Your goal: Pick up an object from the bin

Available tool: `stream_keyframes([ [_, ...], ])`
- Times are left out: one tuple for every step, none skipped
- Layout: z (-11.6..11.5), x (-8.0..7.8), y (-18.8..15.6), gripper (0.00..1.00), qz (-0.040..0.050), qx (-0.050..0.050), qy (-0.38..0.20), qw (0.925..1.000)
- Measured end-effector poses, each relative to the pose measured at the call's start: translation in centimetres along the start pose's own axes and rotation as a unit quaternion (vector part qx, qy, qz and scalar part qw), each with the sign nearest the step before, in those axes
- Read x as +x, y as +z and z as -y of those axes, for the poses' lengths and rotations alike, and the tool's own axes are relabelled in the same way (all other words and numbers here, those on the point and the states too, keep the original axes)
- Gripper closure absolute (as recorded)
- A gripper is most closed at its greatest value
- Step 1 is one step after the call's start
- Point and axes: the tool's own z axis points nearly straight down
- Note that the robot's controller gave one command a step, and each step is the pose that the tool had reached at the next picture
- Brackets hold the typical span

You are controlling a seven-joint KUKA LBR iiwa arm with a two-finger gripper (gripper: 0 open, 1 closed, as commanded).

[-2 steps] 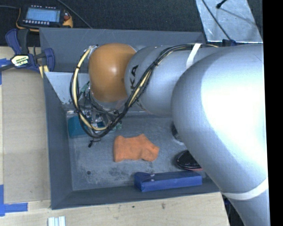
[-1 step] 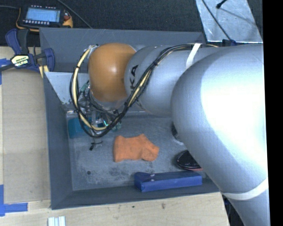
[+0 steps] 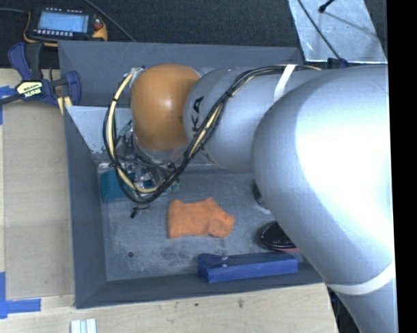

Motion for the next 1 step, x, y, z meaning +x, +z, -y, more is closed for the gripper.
stream_keyframes([
  [-0.04,-0.17,-0.08,0.0,0.0044,-0.001,0.0,1.0],
])
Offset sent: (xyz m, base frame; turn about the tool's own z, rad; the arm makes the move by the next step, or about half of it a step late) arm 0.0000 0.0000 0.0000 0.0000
